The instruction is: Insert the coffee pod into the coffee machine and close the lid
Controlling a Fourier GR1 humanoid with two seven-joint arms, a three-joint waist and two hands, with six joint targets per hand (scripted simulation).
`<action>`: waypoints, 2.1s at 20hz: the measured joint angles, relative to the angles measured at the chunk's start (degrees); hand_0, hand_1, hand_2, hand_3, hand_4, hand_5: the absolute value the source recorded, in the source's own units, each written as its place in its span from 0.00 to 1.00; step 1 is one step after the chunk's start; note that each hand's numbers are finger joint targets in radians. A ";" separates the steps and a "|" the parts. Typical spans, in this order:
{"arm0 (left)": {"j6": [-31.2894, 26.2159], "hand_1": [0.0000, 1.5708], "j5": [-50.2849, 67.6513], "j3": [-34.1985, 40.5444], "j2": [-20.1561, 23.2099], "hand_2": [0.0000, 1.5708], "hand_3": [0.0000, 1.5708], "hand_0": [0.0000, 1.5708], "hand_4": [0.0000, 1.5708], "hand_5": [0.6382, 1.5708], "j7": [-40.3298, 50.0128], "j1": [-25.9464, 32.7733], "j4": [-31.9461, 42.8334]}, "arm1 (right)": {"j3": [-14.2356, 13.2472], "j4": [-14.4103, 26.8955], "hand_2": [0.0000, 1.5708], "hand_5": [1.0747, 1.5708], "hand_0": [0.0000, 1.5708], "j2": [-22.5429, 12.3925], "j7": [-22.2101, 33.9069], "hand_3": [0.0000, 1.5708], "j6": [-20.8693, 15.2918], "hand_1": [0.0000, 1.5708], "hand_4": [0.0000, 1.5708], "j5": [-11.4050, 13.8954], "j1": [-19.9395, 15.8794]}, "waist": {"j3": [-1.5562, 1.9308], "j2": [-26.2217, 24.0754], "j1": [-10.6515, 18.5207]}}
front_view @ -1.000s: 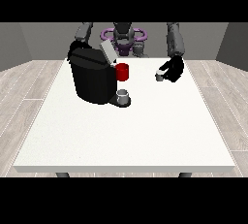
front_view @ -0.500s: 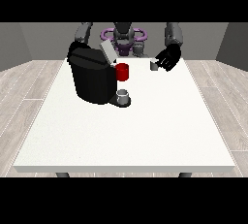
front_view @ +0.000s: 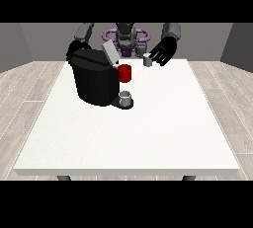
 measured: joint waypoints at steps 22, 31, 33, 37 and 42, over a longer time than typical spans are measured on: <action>-1.13 0.82 -0.39 3.82 2.45 0.84 0.78 0.82 0.32 1.00 4.60 -12.13 1.76 | 0.91 -4.90 0.00 1.00 0.00 -0.52 0.89 0.00 -1.19 0.00 0.34 1.56 -3.29 | 0.00 6.25 -6.09; -1.72 0.77 -1.51 3.18 1.19 0.80 0.76 0.77 0.32 1.00 6.01 -14.13 2.01 | -0.61 -4.20 0.00 1.00 0.00 -1.23 1.34 0.00 -1.41 0.00 0.32 0.92 -4.45 | 0.01 6.90 -5.89; -1.94 0.75 -1.55 3.38 1.65 0.80 0.75 0.75 0.31 1.00 5.16 -13.96 2.40 | -0.08 -4.86 0.00 1.00 0.00 -0.81 1.81 0.00 -1.54 0.00 0.33 1.03 -3.90 | 0.00 6.96 -6.09; -1.24 0.76 -2.04 3.04 0.66 0.81 0.76 0.76 0.32 1.00 4.92 -13.46 2.10 | -1.12 -4.35 0.00 1.00 0.00 -0.91 0.66 0.00 -1.08 0.00 0.33 -0.06 -3.50 | 0.01 7.01 -5.60; -1.90 0.74 -2.26 3.04 0.09 0.79 0.75 0.74 0.31 1.00 5.60 -13.88 2.55 | -0.97 -4.09 0.00 1.00 0.00 -0.54 -0.02 0.00 -1.34 0.00 0.32 0.10 -2.71 | 0.00 6.75 -5.69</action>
